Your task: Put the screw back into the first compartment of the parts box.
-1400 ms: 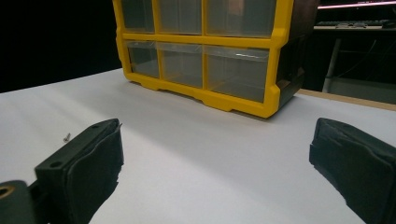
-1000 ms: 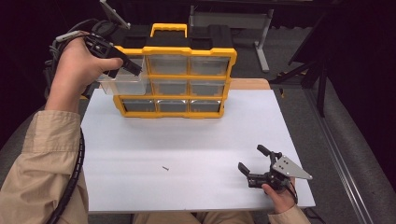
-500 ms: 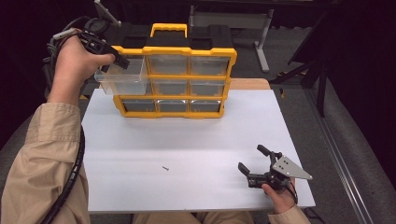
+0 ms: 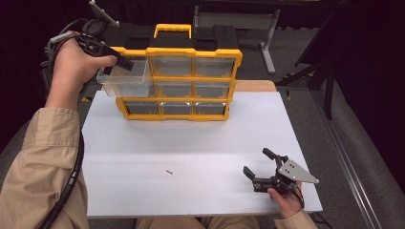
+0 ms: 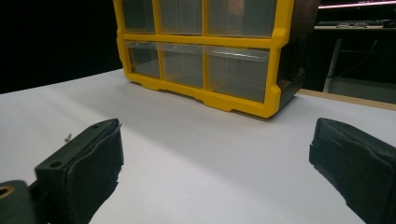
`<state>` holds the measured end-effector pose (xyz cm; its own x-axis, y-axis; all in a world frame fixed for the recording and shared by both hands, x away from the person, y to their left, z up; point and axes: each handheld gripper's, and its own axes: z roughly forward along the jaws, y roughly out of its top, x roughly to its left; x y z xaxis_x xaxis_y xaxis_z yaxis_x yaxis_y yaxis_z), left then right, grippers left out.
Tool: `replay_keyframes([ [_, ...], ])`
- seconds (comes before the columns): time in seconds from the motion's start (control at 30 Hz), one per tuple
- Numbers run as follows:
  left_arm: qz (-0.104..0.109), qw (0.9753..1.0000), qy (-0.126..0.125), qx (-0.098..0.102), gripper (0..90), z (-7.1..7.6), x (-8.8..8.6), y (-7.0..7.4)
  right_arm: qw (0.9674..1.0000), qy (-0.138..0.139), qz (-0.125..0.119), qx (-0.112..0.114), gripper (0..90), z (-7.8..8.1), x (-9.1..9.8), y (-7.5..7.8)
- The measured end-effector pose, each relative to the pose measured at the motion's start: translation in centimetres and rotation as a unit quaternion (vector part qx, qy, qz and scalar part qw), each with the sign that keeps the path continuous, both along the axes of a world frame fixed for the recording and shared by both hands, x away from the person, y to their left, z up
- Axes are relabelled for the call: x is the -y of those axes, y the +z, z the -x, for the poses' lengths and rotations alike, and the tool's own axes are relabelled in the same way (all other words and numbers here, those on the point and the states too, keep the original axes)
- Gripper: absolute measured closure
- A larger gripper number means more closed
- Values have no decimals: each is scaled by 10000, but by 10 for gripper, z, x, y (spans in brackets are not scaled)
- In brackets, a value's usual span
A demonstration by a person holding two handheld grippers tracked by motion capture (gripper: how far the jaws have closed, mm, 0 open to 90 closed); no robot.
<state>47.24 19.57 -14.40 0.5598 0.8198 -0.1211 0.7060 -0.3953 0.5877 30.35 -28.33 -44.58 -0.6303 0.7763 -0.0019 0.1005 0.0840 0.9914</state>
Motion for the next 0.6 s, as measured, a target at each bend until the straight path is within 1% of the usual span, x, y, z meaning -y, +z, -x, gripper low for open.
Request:
replay_keyframes([
  [0.1,-13,9999,-157,-31,675,7,5,2,10000,-3,-11,13,32,0,0,0],
  [0.17,66,9996,-261,-76,623,11,8,3,10000,-3,-13,11,32,0,0,0],
  [0.27,95,9990,-422,-59,591,17,12,3,10000,9,0,13,33,0,0,0],
  [0.3,95,9990,-422,-59,558,17,12,3,10000,9,0,13,33,0,0,0],
  [0.33,122,9987,-489,-94,558,21,15,3,10000,4,1,14,33,0,0,0],
  [0.4,130,9980,-609,-107,507,25,19,0,10000,3,12,3,33,0,1,0],
  [0.47,98,9978,-657,-91,483,27,20,0,10000,15,9,1,33,0,0,0],
  [0.5,153,9973,-717,-93,471,30,22,-3,10000,23,11,-2,32,0,0,0],
  [0.57,173,9969,-762,-87,455,32,23,-5,10000,28,16,-7,33,0,0,0],
  [0.6,200,9963,-827,-105,413,33,24,-7,10000,30,30,-1,33,0,-1,0],
])
